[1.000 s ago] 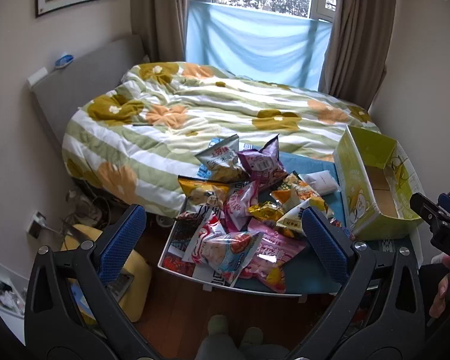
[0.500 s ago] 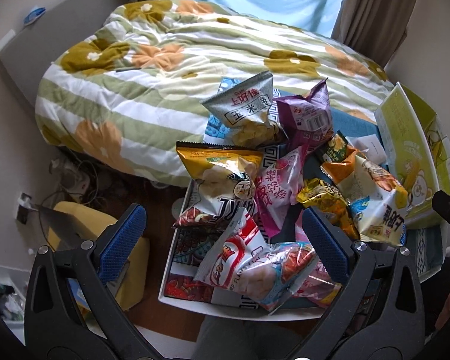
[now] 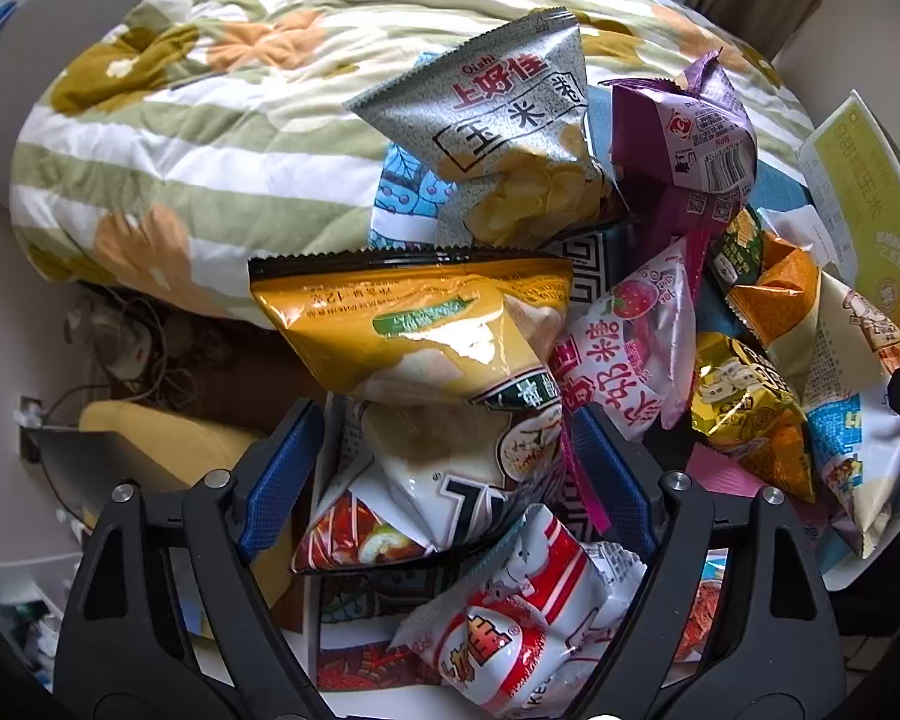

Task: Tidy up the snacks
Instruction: 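Grasp the yellow chip bag with the left tool while the right tool grasps the orange fries bag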

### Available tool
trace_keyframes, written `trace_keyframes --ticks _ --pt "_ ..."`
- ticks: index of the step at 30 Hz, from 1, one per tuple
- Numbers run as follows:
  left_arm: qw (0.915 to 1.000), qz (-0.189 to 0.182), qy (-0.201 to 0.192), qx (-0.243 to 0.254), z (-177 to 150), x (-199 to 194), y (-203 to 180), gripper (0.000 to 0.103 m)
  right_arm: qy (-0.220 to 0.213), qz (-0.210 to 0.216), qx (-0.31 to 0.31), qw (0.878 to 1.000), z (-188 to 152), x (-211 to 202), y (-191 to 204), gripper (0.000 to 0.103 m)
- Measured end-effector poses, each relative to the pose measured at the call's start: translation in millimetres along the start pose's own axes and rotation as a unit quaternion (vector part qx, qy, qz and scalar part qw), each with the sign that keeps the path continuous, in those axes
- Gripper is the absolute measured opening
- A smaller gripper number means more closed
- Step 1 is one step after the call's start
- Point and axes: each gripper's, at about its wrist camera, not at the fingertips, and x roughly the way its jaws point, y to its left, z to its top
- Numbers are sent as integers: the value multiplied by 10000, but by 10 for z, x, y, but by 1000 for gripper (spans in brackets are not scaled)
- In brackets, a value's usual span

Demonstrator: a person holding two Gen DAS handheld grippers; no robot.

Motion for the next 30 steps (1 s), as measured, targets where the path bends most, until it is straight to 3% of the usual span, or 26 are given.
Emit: trace_keyframes --ticks 9,17,24,30 --pt "9997 176 4 196 53 -7 -6 70 238 26 227 9995 17 184 -29 103" --pt "9976 330 -122 588 -42 -69 -201 65 270 -20 224 9994 -8 190 -9 101" --pt "9978 218 -178 598 -15 -89 -126 57 423 76 246 9988 -51 237 -8 73" --pt "9973 155 -326 634 -7 -210 -103 54 327 65 212 9992 -75 178 15 61"
